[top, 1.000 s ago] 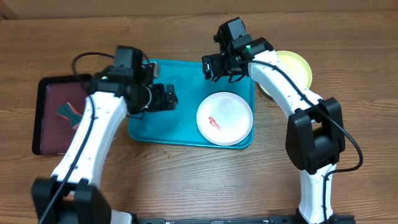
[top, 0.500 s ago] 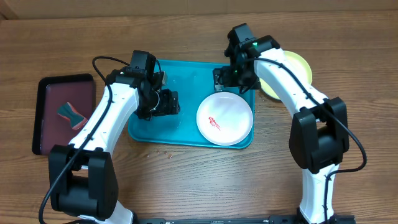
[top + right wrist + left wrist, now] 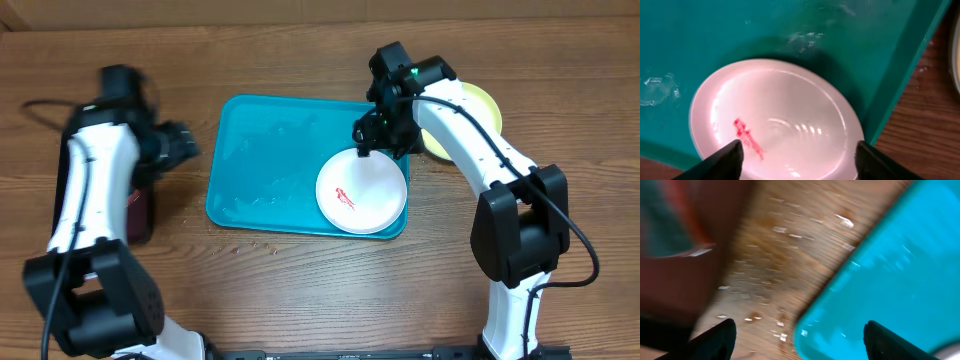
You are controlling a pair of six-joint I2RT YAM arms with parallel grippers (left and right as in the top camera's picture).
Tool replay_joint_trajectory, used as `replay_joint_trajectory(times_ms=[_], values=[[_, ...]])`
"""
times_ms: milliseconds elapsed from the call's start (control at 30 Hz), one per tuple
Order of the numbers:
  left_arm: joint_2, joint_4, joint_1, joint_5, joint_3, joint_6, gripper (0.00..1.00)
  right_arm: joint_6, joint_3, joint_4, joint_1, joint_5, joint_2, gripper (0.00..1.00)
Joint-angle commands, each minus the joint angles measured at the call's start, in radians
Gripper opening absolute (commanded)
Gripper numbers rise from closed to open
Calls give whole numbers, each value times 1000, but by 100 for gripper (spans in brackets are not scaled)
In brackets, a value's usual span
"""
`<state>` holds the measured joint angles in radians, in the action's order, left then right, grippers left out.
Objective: Clean dirty plates on tray and stack at the side
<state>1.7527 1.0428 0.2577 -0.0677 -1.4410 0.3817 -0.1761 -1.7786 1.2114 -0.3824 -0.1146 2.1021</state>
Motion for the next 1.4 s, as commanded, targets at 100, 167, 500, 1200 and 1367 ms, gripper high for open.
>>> replay_joint_trajectory(times_ms=[100, 167, 500, 1200, 1367], values=[[-2, -21, 146, -45, -14, 39, 83, 25, 107, -79, -6, 96, -30, 71], [-2, -36, 183, -44, -14, 51, 83, 28, 126, -103, -6, 140, -30, 72], [48, -111, 259, 84, 3, 117, 79, 148, 136, -156, -6, 137, -29, 74], [264, -256, 292, 145, 3, 85, 67, 146, 136, -133, -11, 41, -26, 67], [316, -280, 292, 100, 3, 74, 64, 146, 136, -132, -11, 42, -26, 66]])
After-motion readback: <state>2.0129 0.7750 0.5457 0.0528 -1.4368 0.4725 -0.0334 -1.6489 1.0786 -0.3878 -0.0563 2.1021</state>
